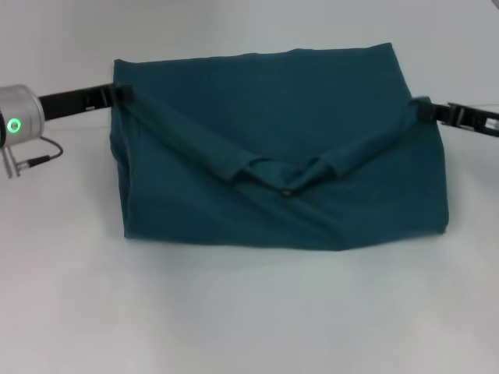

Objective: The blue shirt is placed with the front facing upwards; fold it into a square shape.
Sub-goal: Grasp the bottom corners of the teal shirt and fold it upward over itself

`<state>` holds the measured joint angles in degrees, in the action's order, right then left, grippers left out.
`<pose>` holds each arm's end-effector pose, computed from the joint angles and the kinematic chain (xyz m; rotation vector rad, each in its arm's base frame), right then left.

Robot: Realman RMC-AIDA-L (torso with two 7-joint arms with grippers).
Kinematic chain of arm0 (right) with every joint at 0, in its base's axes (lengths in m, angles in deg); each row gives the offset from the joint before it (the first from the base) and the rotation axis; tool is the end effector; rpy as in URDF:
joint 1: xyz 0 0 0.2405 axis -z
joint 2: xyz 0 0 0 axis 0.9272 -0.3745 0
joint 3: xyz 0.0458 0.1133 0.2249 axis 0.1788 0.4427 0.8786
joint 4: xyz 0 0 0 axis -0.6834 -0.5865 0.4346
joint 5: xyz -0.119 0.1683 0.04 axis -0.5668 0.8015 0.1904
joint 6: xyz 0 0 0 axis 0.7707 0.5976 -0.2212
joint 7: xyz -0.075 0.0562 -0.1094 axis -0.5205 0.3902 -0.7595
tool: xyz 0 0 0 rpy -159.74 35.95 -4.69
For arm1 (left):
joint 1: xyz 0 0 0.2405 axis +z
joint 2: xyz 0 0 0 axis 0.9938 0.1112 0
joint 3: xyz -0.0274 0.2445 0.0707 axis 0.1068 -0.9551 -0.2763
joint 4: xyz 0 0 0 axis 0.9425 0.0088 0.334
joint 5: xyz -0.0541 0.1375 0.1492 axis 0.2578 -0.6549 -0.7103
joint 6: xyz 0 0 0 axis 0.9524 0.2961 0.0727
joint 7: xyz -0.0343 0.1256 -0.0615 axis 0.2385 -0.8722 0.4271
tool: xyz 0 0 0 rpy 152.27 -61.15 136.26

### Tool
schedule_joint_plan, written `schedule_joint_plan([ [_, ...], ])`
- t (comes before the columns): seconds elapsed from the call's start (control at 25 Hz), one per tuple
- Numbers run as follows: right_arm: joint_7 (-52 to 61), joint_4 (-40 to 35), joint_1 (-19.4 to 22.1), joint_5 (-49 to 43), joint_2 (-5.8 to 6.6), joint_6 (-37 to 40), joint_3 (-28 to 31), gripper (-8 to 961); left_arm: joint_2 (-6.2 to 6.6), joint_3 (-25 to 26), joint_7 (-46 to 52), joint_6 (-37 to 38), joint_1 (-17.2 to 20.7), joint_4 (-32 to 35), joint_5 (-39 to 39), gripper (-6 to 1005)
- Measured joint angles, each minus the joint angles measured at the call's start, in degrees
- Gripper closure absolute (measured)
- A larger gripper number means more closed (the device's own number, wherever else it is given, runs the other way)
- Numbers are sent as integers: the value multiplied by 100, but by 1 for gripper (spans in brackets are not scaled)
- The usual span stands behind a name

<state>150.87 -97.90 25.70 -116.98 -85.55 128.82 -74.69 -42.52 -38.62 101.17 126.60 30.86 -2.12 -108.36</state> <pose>0.2981 0.4216 0.0769 -1.9942 1.2489 0.7298 -0.2210 0.4721 0.0364 -2.0985 -1.1889 -0.6658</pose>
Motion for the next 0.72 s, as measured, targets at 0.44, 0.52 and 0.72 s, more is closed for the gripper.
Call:
schedule_joint_plan([
  [0.44, 471, 97, -481, 0, 335, -829, -626, 921, 23, 1, -138, -765, -349, -46, 341, 980],
  [0.52, 532, 139, -498, 1, 352, -1012, -691, 921, 6, -2, -262, -930, -359, -123, 493, 980],
  [0.72, 498, 501, -518, 7, 336, -1374, -756, 921, -112, -44, -729, -1392, -318, -483, 877, 974],
])
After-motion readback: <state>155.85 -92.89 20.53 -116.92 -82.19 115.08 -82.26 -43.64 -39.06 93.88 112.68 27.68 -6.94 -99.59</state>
